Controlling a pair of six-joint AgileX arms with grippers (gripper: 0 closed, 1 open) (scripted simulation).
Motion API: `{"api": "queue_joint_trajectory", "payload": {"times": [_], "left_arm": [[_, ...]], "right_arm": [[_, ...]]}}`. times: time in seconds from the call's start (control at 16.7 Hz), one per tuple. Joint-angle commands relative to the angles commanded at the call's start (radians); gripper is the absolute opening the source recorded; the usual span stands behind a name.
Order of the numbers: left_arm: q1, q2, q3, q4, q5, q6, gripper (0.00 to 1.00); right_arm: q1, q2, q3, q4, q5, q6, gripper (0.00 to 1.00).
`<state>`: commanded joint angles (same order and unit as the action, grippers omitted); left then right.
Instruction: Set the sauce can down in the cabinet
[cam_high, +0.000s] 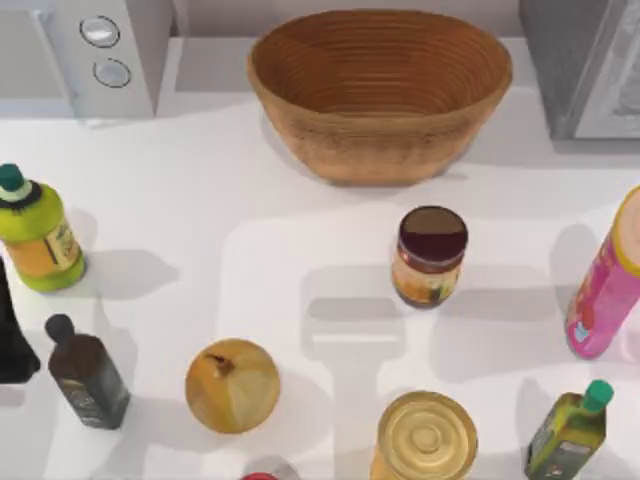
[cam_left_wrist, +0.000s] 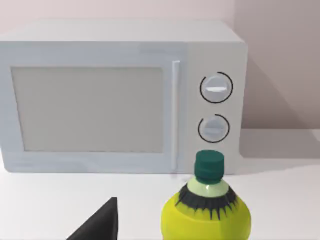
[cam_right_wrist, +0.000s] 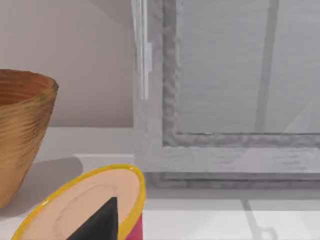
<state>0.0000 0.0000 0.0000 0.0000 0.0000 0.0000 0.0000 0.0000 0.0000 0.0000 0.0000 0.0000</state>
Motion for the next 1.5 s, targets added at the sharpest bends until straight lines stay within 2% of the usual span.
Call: {"api": "queue_joint_trajectory", "payload": {"times": [0.24, 0.54, 0.96, 1.26, 1.5], "left_arm": [[0.0, 0.0, 0.0, 0.0, 0.0, 0.0, 1.0], [0.0, 0.0, 0.0, 0.0, 0.0, 0.0, 1.0], [0.0, 0.0, 0.0, 0.0, 0.0, 0.0, 1.0], [0.0, 0.0, 0.0, 0.0, 0.0, 0.0, 1.0], [0.0, 0.0, 0.0, 0.0, 0.0, 0.0, 1.0]], "right_arm": [[0.004, 0.031, 0.029, 0.005, -0.012, -0.028, 1.0], [0.034, 0.292, 0.269, 0.013, -0.096, -0.219, 1.0], [0.115, 1.027, 0.778, -0.105, -0.323, -0.643, 1.0], [0.184, 1.566, 1.085, -0.308, -0.521, -0.946, 1.0], [0.223, 1.859, 1.243, -0.493, -0.657, -1.132, 1.0]]}}
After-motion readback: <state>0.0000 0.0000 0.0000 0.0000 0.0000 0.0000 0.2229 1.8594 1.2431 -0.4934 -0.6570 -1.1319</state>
